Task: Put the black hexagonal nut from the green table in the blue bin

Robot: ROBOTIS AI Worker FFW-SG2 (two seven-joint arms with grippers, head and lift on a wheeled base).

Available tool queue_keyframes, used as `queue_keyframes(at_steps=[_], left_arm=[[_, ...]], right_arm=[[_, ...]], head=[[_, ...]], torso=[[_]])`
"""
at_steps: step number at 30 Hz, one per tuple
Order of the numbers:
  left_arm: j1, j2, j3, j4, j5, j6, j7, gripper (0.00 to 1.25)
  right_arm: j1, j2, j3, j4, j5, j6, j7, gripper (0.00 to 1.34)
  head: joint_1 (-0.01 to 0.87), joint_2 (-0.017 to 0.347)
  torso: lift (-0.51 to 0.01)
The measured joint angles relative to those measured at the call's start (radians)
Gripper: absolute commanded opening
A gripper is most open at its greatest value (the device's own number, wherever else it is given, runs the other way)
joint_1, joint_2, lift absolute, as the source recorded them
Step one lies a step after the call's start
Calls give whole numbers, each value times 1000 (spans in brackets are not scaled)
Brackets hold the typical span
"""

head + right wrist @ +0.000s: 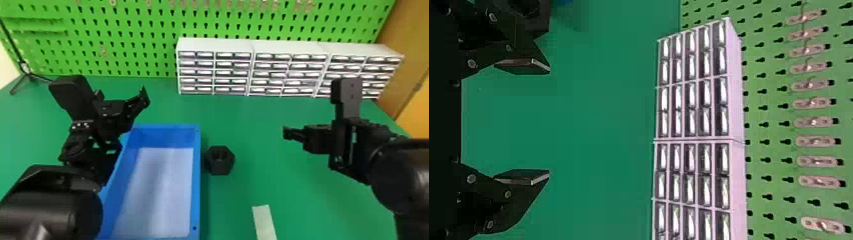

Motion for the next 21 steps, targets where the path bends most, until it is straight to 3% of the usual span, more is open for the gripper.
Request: queue_keyframes(at_steps=[11, 21], left_arm=[[-2, 0, -2, 0, 1, 1, 0, 1123], [-6, 0, -7, 3, 0, 1, 0, 1123]], right_arm=[[-85, -8, 71, -9, 27, 255, -4, 825], [-139, -16, 116, 28, 21, 276, -4, 825]], head=[[692, 8], [692, 8]], torso=[[-97], [-97]])
